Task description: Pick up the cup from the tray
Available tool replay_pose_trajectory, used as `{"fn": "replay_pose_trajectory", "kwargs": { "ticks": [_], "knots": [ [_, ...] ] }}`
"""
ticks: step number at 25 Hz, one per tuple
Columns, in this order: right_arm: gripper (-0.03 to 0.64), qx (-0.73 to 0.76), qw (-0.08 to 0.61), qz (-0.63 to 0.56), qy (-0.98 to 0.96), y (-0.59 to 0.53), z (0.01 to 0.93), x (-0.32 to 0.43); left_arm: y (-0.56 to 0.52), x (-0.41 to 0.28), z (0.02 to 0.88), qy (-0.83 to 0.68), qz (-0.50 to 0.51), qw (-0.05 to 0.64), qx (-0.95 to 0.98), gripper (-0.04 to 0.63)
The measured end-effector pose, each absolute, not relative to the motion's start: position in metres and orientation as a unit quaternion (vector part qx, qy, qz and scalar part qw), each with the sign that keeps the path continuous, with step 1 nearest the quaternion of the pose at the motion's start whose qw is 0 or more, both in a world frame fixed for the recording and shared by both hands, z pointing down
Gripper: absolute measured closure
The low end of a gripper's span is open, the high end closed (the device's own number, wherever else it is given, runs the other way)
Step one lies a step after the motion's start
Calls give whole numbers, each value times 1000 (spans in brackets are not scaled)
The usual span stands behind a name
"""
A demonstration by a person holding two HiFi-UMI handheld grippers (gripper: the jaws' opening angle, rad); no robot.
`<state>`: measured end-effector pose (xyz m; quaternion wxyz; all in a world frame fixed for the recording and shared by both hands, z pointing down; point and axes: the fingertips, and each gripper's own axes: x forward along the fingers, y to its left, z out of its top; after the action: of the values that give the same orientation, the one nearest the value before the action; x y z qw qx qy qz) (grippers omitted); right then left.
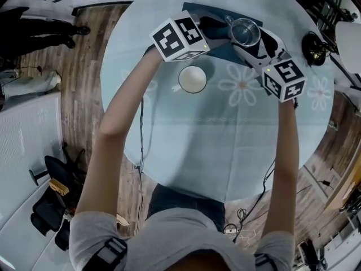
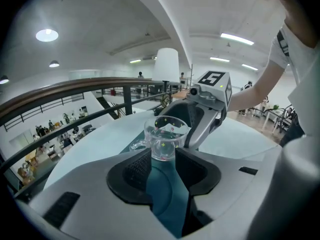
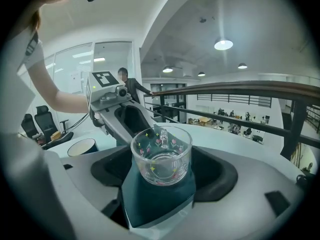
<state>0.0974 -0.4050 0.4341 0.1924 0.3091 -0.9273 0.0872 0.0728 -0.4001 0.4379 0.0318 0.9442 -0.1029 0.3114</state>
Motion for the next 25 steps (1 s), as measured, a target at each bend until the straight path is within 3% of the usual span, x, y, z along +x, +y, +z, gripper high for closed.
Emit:
{"fn": "replay_pose_trajectory", "kwargs": {
  "ticks": [15,25],
  "knots": [
    [298,306,173,83,-932,-398,433,102,-389,81,440,-95,309,29,946,463],
    [298,307,185,74,-931,-395,435,109,-421,60,433,-119,305,18,945,359]
  ]
}}
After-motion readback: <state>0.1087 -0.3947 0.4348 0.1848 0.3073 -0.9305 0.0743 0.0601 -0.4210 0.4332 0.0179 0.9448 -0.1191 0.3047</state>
